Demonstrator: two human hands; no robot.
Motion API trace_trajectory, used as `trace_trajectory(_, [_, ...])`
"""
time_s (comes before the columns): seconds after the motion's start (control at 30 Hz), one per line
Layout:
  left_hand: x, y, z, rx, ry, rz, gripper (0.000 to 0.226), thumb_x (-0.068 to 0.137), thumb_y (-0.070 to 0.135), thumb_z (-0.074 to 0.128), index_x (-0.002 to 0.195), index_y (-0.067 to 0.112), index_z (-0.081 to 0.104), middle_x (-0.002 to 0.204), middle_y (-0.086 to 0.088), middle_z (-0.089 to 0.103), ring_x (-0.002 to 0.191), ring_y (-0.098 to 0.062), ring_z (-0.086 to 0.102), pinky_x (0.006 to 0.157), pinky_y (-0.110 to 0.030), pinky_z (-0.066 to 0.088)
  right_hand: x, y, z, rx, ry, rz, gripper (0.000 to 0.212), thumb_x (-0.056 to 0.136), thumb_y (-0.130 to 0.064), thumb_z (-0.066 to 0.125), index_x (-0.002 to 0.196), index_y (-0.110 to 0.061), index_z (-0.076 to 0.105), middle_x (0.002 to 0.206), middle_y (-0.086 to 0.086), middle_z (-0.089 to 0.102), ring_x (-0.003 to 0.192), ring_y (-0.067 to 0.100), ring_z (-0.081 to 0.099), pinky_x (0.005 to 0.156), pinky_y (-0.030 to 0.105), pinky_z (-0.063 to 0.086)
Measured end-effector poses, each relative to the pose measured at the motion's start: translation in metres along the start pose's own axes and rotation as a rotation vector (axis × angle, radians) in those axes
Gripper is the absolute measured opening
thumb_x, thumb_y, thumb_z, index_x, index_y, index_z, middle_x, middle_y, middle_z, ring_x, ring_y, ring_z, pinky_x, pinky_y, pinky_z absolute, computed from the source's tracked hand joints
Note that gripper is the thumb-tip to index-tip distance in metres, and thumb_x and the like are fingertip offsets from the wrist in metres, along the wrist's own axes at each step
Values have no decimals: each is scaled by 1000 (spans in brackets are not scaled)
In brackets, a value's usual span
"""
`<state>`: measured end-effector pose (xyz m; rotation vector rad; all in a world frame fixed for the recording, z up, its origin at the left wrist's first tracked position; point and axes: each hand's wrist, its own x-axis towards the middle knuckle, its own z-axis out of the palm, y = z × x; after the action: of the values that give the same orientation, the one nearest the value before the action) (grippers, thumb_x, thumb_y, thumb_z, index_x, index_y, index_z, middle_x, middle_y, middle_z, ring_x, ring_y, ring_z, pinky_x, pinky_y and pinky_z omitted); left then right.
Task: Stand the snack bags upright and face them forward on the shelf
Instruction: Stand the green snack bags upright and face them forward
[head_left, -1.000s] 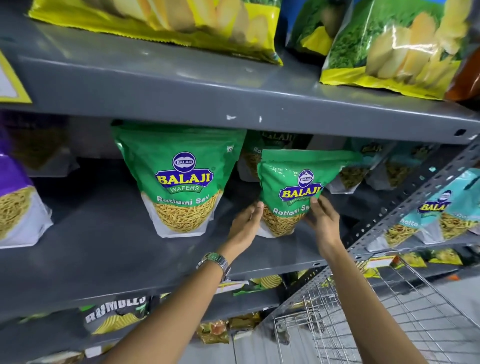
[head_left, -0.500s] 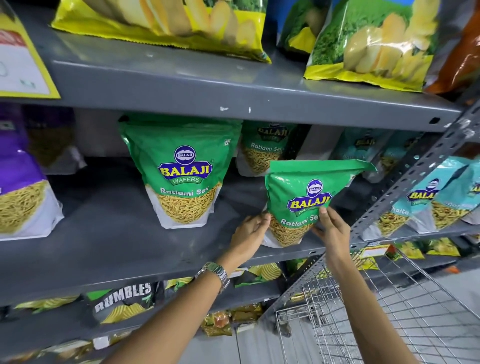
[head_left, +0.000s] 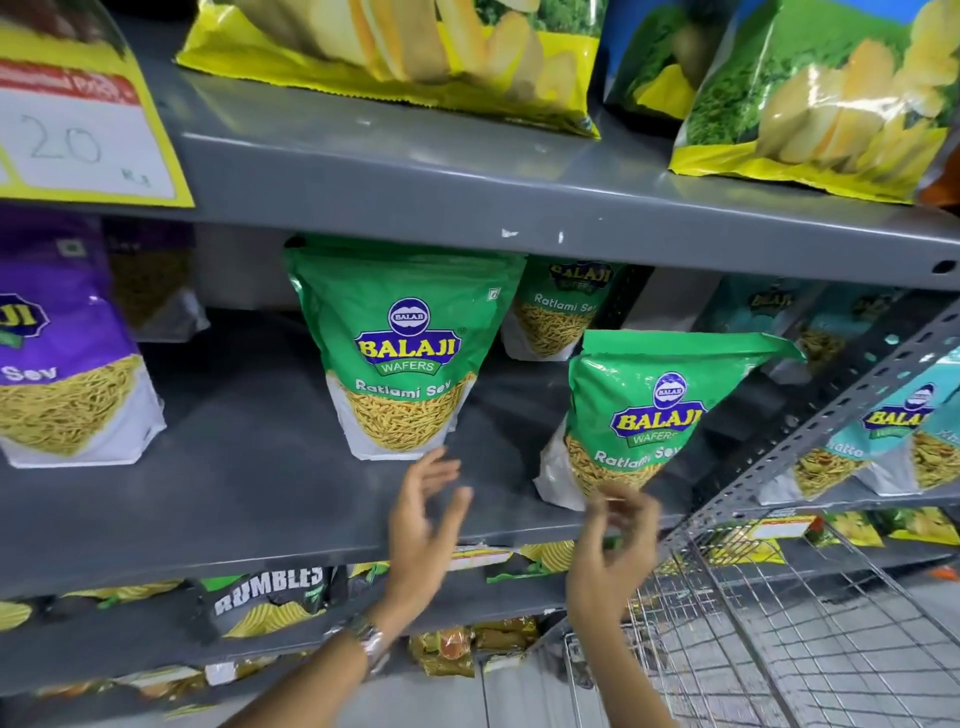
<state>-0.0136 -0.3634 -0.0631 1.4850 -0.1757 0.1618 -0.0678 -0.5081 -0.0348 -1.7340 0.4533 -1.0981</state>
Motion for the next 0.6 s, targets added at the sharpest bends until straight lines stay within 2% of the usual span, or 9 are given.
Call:
trace_trajectory(0.1, [25,-9,-54,-21,345,69,38,83,21,60,118,26,46,116,-5,55,102,-14,56,97,-39,45,-14,-3,34,75,-392,48,13,86,-25,57,99,-26,58,93,-3,64,84,6,60,76,20,48])
trace_trajectory(0.17, [51,-6,-77,-35,421,13,44,88,19,57,127,20,37,128,-4,43,113,-16,48,101,-33,40,-3,-4,64,136,-529,203,26,87,-20,62,112,-25,53,105,0,61,96,6,60,81,14,45])
trace_trajectory(0.23, [74,-1,-88,12,301,-89,51,93,24,51,139,21,28,141,4,31,130,-17,37,103,-20,36,16,-3,96,222,-580,418,41,91,-12,58,129,-17,43,124,8,52,118,19,52,90,18,42])
trace_trajectory(0.3, [92,1,-94,42,94,-164,54,95,35,43,143,24,24,150,8,28,138,-13,31,112,-30,30,34,-2,121,293,-617,520,45,96,-13,46,139,-13,34,141,14,43,132,25,41,102,27,38])
trace_trajectory(0.33, [97,2,-94,32,4,-180,47,95,40,40,140,29,30,146,12,36,135,-8,37,114,-38,31,41,0,130,326,-645,521,42,98,-15,41,139,-13,34,145,12,42,134,24,40,107,33,35])
trace_trajectory(0.43, [103,6,-93,39,-90,-231,39,88,59,36,123,43,46,120,28,58,116,4,53,110,-41,37,49,3,144,337,-742,462,27,101,-17,33,121,-18,51,122,0,63,114,13,58,97,37,44])
trace_trajectory(0.47, [103,5,-93,53,-80,-240,45,86,63,36,124,42,47,120,24,59,116,1,54,109,-42,38,49,4,146,314,-757,443,25,101,-17,33,113,-19,54,104,-3,71,97,4,64,85,32,48])
trace_trajectory(0.53, [101,4,-96,91,-46,-242,46,87,63,37,124,38,50,123,12,61,118,-8,55,108,-44,40,47,5,147,287,-742,411,24,101,-16,33,105,-19,57,85,12,69,70,-5,62,70,25,46])
trace_trajectory(0.6, [99,3,-101,123,-38,-225,35,88,59,40,114,42,55,118,12,64,115,-9,58,105,-44,43,43,5,144,282,-710,409,26,101,-18,33,96,-28,56,78,-2,71,66,-9,60,70,23,45])
